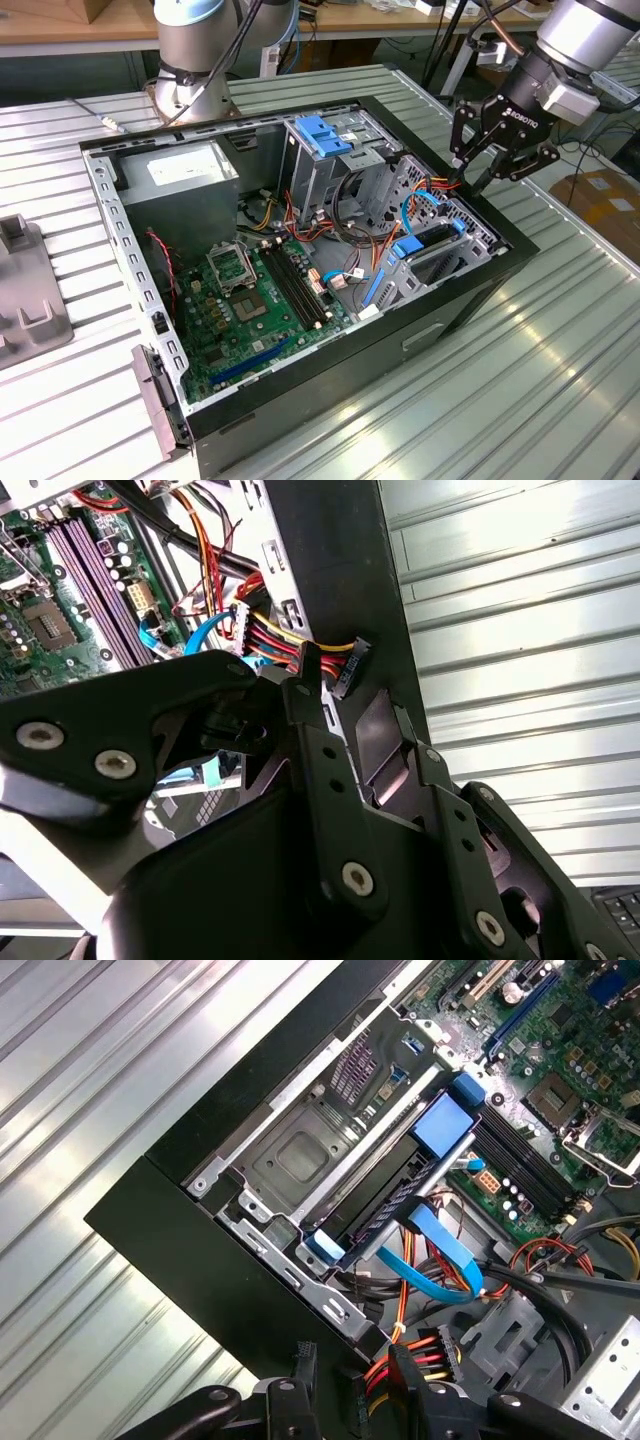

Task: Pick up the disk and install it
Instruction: 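Insert the first disk wire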

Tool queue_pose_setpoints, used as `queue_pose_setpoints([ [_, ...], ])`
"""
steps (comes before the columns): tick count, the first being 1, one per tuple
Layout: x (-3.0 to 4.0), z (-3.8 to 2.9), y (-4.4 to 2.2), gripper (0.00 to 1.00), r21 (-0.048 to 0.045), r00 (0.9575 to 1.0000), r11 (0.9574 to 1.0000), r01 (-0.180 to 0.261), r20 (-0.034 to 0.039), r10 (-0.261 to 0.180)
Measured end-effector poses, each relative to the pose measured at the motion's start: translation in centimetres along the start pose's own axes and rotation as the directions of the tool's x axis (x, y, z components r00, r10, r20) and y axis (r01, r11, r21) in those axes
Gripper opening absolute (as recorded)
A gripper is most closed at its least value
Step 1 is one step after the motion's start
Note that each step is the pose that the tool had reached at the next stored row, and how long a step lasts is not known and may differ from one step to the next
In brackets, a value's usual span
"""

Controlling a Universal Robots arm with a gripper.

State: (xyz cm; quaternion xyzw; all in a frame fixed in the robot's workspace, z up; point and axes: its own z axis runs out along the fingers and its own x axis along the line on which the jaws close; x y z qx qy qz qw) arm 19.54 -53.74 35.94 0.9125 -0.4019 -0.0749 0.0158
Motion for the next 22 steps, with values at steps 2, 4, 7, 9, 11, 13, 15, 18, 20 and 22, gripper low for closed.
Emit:
queue_pose_setpoints([
  [2,0.0,0.0,0.0,0.41,0.0,1.0,1.0,0.0,0.0001,0.0],
  [4,0.0,0.0,0.0,0.22,-0.0001,1.0,1.0,0.0,0.0,0.0],
  [7,0.0,0.0,0.0,0.2,-0.0001,1.0,1.0,0.0,0.0,0.0],
  [9,0.0,0.0,0.0,0.2,-0.0001,1.0,1.0,0.0,0.0,0.0],
  [11,0.0,0.0,0.0,0.2,-0.0001,1.0,1.0,0.0,0.0,0.0],
  [13,0.0,0.0,0.0,0.2,0.0,1.0,1.0,0.0,0.0001,0.0],
  [15,0.0,0.0,0.0,0.2,0.0,1.0,1.0,0.0,0.0,0.0],
  [18,-0.01,-0.1,0.01,0.2,0.001,1.0,1.0,0.0,0.0012,0.0],
  [20,-0.03,-0.26,0.02,0.2,0.0029,1.0,1.0,0.001,0.0033,-0.001],
  [22,-0.04,-0.32,0.02,0.2,0.0038,1.0,1.0,0.001,0.0043,-0.001],
])
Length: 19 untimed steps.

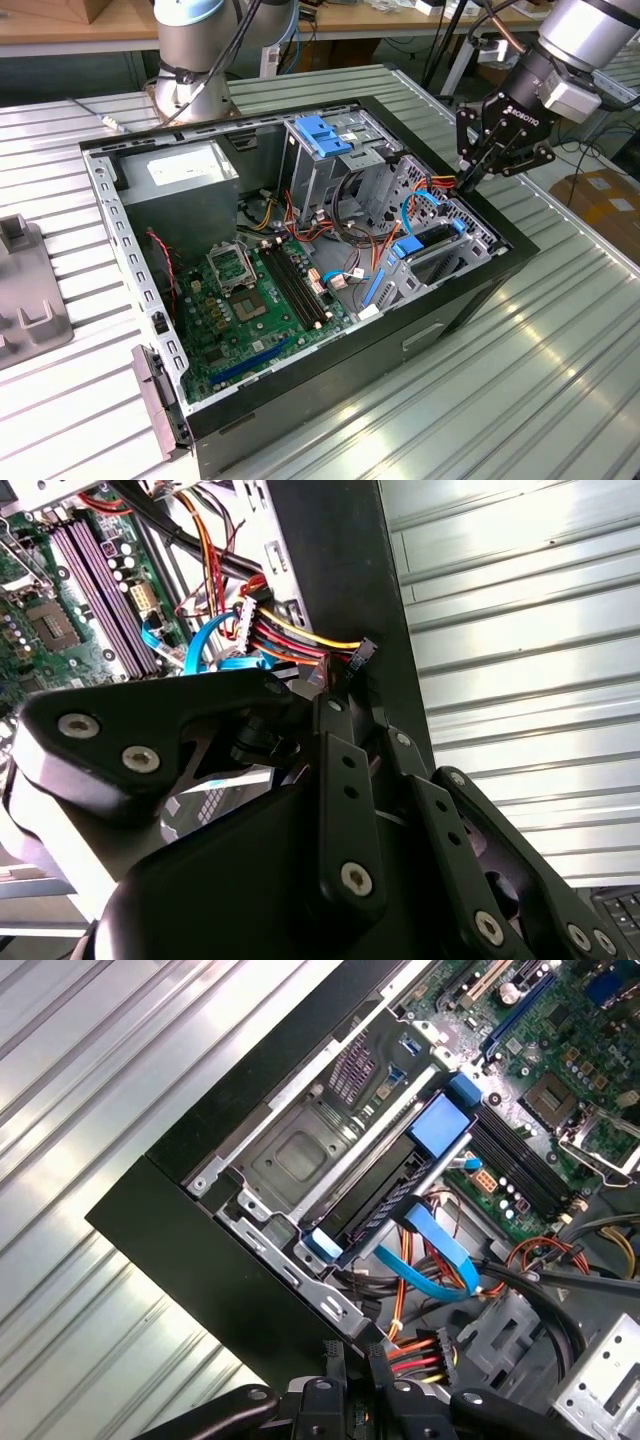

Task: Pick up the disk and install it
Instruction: 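Insert the first disk wire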

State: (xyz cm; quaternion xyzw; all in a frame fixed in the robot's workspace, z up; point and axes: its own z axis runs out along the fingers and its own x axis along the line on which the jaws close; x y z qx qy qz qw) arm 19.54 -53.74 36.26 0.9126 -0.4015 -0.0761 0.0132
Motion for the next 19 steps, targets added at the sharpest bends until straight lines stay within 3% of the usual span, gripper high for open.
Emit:
queue_pose_setpoints([
  [19,-0.3,-2.31,0.2,0.2,0.0105,0.9999,0.9999,0.002,0.0115,-0.002],
])
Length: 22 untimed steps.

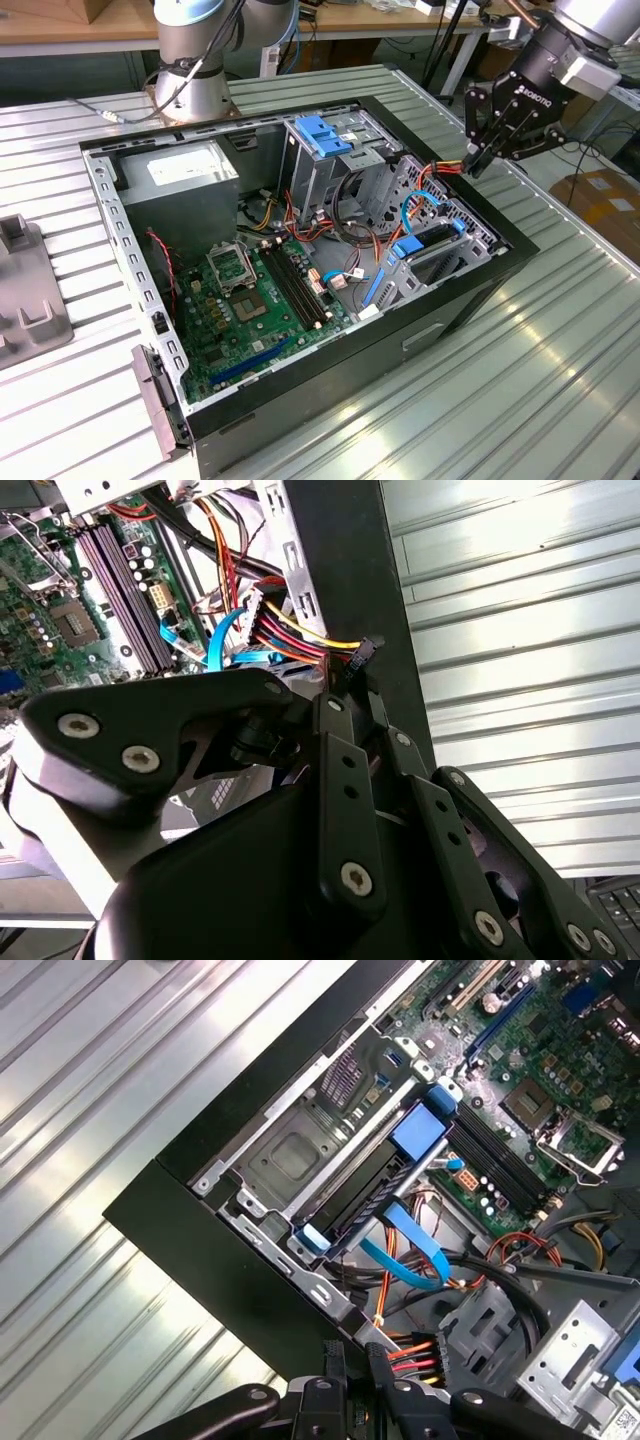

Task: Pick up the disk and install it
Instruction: 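Insert the first disk wire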

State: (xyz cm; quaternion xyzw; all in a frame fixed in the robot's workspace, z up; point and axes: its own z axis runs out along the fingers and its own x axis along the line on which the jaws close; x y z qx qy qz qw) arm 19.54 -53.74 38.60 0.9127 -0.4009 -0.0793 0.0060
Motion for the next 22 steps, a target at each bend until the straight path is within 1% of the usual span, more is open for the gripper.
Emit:
queue_pose_setpoints([
  [2,-0.05,0.0,0.08,0.2,0.0004,1.0,1.0,0.0,0.0004,0.0],
  [4,-0.15,0.02,0.29,0.2,0.0003,1.0,1.0,0.0,0.0003,0.0],
  [9,-0.3,0.12,1.23,0.2,0.0011,1.0,1.0,0.0,0.0012,0.0],
  [13,-0.61,0.22,2.0,0.2,0.0016,1.0,1.0,0.0,0.0016,0.0],
  [14,-0.83,0.29,2.39,0.2,0.0018,1.0,1.0,0.0,0.0016,0.0],
  [18,-1.31,0.41,3.16,0.2,0.0022,1.0,1.0,0.0,0.0016,0.0],
  [19,-1.58,0.48,3.54,0.2,0.0024,1.0,1.0,0.0,0.0014,0.0],
  [21,-1.92,0.56,3.99,0.2,0.0027,1.0,1.0,0.001,0.0013,-0.001],
  [22,-2.22,0.63,4.36,0.2,0.003,1.0,1.0,0.001,0.0011,-0.001],
])
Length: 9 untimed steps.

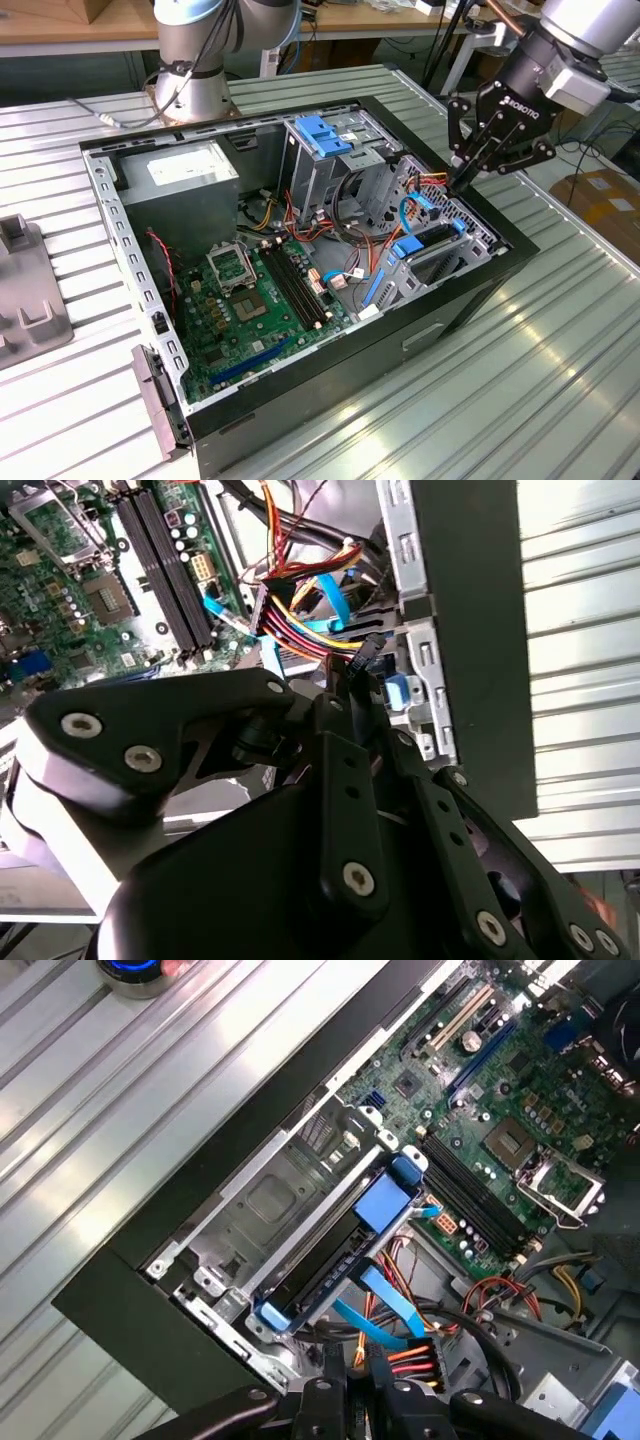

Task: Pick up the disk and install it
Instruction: 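Insert the first disk wire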

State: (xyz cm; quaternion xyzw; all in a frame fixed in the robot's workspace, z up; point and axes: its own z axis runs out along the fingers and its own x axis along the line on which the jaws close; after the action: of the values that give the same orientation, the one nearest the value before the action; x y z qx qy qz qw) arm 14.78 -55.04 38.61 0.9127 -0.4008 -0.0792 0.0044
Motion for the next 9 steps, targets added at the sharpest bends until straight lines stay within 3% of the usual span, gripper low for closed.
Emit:
queue_pose_setpoints([
  [3,-1.03,0.23,1.17,0.2,0.0008,1.0,1.0,0.0,-0.0008,0.0],
  [9,-2.55,0.57,2.83,0.2,0.0022,1.0,1.0,0.0,-0.002,0.0],
])
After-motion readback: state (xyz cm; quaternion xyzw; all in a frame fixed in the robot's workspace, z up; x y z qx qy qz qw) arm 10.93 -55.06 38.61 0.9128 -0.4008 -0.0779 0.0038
